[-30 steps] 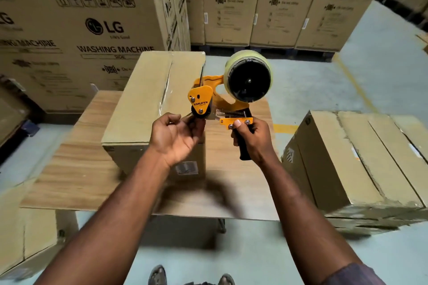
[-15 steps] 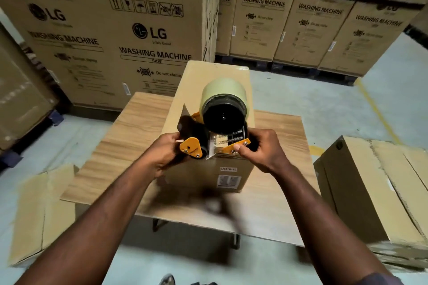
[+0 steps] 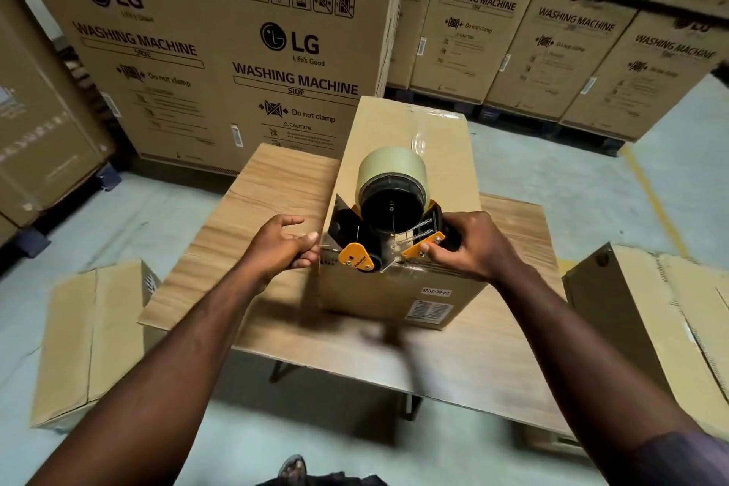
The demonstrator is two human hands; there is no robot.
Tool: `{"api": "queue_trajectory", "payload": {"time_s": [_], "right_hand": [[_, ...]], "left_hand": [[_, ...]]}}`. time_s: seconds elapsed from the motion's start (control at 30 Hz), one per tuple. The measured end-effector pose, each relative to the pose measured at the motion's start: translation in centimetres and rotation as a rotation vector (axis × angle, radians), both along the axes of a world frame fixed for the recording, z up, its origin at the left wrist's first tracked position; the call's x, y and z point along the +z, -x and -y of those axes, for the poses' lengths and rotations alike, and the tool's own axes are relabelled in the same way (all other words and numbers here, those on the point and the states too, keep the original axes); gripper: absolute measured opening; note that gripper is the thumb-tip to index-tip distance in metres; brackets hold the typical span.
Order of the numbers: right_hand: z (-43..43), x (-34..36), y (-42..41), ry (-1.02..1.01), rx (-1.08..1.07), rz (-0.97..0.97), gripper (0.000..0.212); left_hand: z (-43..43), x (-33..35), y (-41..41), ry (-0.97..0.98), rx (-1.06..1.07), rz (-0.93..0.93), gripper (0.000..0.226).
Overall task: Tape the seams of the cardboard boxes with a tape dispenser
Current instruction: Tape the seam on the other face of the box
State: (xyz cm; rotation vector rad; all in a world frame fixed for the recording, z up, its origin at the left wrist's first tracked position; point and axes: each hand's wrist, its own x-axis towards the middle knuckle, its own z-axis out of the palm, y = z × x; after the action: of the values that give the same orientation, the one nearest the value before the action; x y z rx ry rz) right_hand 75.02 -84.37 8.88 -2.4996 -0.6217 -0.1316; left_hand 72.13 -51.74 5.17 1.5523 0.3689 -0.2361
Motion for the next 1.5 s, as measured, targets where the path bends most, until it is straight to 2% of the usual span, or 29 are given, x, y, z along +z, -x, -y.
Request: {"api": "queue_trajectory", "payload": {"time_s": [0.23, 0.43, 0.5, 0.57, 0.67, 0.73, 0.8, 0.9, 0.93, 1.0, 1.03, 1.1, 1.2, 1.27, 1.37, 1.5], "right_hand": [[-0.8, -0.8, -0.4, 0.121, -0.036, -0.028, 0.055], [-0.6, -1.4, -0.2, 0.060, -0.016, -0.055, 0.048], [-0.6, -1.6, -0.3, 0.055, -0.012, -0.058, 0.047], [-0.6, -1.6, -0.4, 0.056, -0.019, -0.060, 0.046], [-0.6, -1.7, -0.3, 0.057, -0.024, -0.061, 0.042], [-0.6, -1.7, -0.3, 0.051, -0.020, -0.063, 0.040], [-0.5, -1.8, -0.4, 0.044, -0.016, -0.069, 0.045], [-0.4, -1.8, -0.4, 0.023, 0.014, -0.085, 0.042], [-0.4, -1.7, -0.3, 0.010, 0.021, -0.093, 0.041], [-0.5, -1.5, -0.2, -0.025, 0.035, -0.130, 0.039], [-0.5, -1.4, -0.2, -0.046, 0.049, -0.154, 0.037], [-0.7, -1.0, -0.2, -0.044, 0.077, -0.197, 0.033], [-0.9, -0.5, -0.3, 0.044, 0.095, -0.247, 0.026], [-0.9, -0.4, -0.4, 0.085, 0.097, -0.260, 0.023], [-0.7, -0.6, -0.5, 0.092, 0.079, -0.237, 0.040], [0.4, -0.4, -0.2, 0.178, 0.072, -0.212, 0.059]], "left_hand": [[-0.6, -1.9, -0.5, -0.052, -0.029, 0.020, 0.042], [0.3, -4.4, -0.5, -0.111, 0.017, 0.020, 0.026], [0.3, -5.5, -0.4, -0.152, -0.014, -0.045, 0.039], [0.8, -6.7, 0.3, -0.088, -0.038, -0.144, 0.057], [2.1, -7.6, 1.5, 0.105, 0.014, -0.261, 0.043], [2.1, -8.2, 1.2, 0.146, 0.058, -0.283, 0.029], [1.6, -8.1, 0.7, 0.134, 0.099, -0.241, 0.031], [1.7, -6.6, 0.0, 0.242, 0.120, -0.234, 0.034], [1.8, -6.4, -0.1, 0.208, 0.092, -0.247, 0.033], [1.7, -6.1, -0.2, 0.011, 0.021, -0.262, 0.033], [1.6, -5.9, -0.4, -0.043, 0.029, -0.218, 0.030], [1.4, -5.1, -1.0, -0.031, 0.118, -0.054, 0.024], [2.3, -3.2, -1.7, -0.102, 0.188, 0.134, 0.004], [3.4, -3.2, -1.4, -0.229, 0.137, 0.196, 0.018], [3.8, -3.7, -0.5, -0.308, 0.137, 0.239, 0.031], [3.9, -3.3, -0.2, -0.371, 0.168, 0.282, 0.020]]}}
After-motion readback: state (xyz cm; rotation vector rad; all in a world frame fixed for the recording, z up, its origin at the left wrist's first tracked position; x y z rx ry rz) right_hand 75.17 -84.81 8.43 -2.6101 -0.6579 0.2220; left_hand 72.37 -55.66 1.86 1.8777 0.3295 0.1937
